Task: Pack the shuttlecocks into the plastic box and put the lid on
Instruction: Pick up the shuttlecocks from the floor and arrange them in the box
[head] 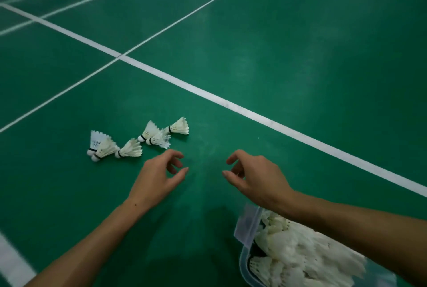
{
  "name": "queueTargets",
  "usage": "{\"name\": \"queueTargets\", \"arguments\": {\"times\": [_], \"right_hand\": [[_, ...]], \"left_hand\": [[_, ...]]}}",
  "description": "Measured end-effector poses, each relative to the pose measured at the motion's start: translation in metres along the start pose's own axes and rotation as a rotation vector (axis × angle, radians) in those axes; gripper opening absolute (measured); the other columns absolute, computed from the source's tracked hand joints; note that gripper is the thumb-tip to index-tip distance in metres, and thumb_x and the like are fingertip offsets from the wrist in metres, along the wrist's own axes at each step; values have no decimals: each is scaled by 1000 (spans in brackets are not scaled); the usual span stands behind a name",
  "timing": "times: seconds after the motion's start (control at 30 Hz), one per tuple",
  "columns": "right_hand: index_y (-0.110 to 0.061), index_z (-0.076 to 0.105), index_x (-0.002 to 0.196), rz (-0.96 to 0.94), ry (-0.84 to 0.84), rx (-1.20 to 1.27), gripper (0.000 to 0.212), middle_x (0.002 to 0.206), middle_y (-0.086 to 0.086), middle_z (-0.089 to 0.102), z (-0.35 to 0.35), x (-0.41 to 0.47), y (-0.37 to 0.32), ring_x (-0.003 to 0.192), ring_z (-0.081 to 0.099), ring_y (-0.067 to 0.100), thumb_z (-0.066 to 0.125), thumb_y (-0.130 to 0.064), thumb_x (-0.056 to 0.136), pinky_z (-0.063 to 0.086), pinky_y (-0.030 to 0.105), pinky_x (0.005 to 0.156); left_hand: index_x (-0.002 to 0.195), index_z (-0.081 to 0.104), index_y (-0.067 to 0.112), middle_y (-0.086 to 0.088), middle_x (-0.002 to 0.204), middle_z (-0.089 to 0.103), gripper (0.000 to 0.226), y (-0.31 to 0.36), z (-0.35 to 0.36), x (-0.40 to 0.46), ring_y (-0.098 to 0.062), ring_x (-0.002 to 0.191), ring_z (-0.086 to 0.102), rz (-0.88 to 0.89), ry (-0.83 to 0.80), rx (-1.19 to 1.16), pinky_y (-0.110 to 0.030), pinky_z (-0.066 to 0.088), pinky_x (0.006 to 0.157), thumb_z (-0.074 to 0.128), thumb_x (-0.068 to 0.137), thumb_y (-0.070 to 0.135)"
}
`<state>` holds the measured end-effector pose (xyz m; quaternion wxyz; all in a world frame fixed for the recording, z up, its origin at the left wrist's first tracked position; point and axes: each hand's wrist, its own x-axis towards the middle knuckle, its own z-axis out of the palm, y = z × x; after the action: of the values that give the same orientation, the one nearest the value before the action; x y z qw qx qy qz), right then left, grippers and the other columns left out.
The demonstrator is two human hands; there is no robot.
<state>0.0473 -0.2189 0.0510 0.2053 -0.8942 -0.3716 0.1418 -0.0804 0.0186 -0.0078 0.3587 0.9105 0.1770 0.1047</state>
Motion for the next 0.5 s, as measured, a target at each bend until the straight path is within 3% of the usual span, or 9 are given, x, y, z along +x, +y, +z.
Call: {"name": "queueTargets", "arguments": {"times": [0.13, 0.27, 0.37, 0.5], "right_hand": [[-29, 61, 117, 7, 29, 64, 28, 98, -14, 78, 35, 63, -18, 97, 72, 15, 64, -49, 98, 58, 39, 82], [-28, 61, 116, 26, 26, 103, 23, 101, -11, 78, 68, 121, -25, 102, 71, 21, 64, -42, 98, 57, 41, 85], [-27, 62, 119, 28, 20, 105, 21, 110, -4, 74, 89, 161, -26, 110, 65, 26, 64, -35, 99, 55, 42, 89], [-31, 58, 132, 13, 22, 84, 33, 128, 7, 56, 111, 203, -26, 123, 50, 31, 65, -29, 99, 48, 43, 97]], "left_hand": [[113, 66, 25, 12, 95, 72, 33, -54, -31, 29, -7, 83, 69, -94, 1, 109, -38, 60, 81, 84, 85, 28], [123, 64, 26, 4, 115, 68, 46, -81, -58, 79, -20, 107, 64, -25, -72, 397, -40, 55, 90, 85, 83, 35], [133, 60, 35, -5, 138, 57, 63, -87, -66, 121, -30, 126, 54, 31, -210, 636, -44, 48, 102, 86, 77, 46], [136, 54, 48, -7, 162, 33, 74, -89, -55, 161, -35, 141, 44, 23, -434, 754, -49, 39, 113, 90, 71, 50]]}}
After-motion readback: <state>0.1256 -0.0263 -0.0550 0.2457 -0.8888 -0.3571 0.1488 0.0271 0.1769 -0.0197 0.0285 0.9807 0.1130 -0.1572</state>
